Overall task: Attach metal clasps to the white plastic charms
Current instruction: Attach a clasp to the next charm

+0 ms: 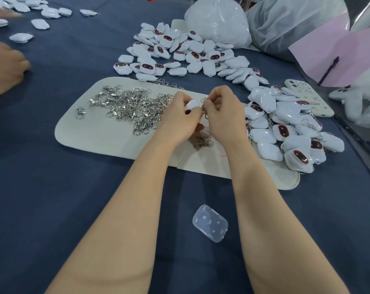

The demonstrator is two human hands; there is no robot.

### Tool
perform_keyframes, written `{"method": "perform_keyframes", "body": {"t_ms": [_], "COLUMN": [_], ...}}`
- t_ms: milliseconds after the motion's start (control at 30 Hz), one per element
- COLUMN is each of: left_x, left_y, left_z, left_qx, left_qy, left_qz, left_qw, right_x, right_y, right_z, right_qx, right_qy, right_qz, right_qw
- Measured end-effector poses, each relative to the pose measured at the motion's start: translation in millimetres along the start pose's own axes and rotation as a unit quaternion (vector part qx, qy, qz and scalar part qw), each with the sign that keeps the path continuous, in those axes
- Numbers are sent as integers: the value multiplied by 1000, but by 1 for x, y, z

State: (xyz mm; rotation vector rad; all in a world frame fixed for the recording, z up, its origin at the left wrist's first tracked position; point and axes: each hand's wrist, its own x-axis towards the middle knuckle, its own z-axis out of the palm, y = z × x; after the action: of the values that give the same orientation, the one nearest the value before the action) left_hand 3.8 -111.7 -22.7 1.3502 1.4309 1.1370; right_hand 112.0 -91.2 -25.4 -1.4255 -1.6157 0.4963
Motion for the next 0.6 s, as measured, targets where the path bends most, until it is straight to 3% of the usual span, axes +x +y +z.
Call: {"method": "perform_keyframes", "body": {"t_ms": [600], "left_x": [7], "left_y": [-10], "left_z": [-4], "left_qx": [-1], "left_qy": [27], "left_qz": [31], "left_qw": [999], "right_x": [-2], "right_y": [-3], "right_z": [-4], "right_qx": [-3], "right_qy": [-89], "right_qz": [-24], "right_qw": [996]}}
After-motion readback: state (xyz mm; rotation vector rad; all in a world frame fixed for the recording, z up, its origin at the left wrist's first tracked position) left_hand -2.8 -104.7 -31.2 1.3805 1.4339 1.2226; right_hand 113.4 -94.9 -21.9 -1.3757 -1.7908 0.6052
